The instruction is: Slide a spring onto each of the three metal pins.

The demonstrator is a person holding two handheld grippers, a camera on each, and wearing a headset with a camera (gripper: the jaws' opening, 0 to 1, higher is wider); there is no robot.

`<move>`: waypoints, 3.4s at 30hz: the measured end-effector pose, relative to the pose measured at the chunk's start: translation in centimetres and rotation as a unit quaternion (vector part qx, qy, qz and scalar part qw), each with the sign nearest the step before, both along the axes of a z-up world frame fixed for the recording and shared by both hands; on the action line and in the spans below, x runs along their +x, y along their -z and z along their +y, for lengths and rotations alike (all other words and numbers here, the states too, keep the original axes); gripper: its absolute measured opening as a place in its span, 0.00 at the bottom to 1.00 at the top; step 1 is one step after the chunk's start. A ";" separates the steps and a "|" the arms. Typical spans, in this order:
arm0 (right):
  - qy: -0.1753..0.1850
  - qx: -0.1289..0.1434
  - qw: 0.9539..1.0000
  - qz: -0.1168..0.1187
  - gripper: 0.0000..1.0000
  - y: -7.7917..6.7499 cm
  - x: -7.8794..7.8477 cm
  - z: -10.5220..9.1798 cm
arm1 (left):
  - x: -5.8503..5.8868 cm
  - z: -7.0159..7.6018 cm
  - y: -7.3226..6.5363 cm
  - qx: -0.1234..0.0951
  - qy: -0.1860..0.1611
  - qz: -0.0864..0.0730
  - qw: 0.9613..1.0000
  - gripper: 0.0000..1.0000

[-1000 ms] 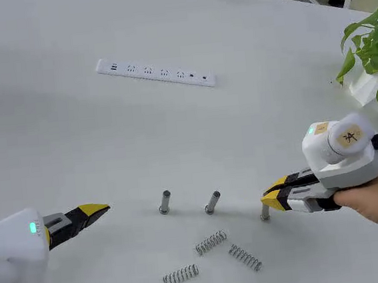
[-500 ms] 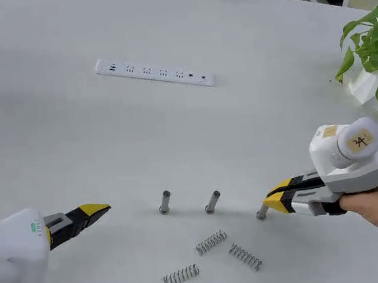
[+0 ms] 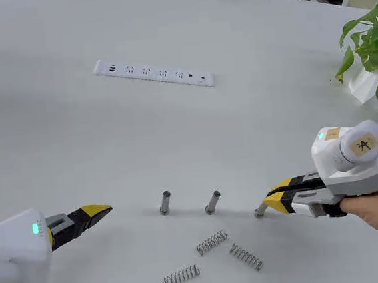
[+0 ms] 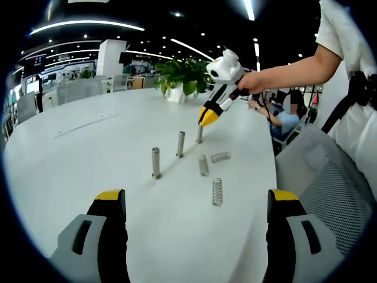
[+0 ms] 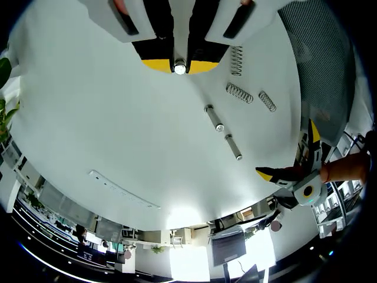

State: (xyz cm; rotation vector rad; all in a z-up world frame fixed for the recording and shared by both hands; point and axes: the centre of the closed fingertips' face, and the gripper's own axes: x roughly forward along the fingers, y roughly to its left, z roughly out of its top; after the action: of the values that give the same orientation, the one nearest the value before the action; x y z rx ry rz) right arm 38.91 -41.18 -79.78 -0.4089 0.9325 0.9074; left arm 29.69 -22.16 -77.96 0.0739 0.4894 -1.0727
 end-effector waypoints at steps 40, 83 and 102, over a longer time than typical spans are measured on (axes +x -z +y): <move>-0.017 -0.004 1.000 -0.015 0.07 0.1 -0.2 0.3 | 0.1 -0.3 -0.2 -0.004 0.001 -0.001 1.000 0.99; -0.004 0.040 0.998 -0.045 0.55 -2.5 -2.8 -1.7 | -0.2 -0.5 -1.0 0.009 0.013 -0.011 1.000 0.99; -0.013 0.087 0.994 -0.063 0.80 -3.0 -6.2 -2.5 | -1.2 -0.9 -1.4 0.029 0.021 -0.013 0.999 0.98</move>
State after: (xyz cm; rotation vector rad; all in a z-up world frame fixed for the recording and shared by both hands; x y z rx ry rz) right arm 32.74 -43.72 -76.83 -0.3258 0.7273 0.9663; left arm 28.46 -23.10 -76.54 0.1490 0.4968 -1.0966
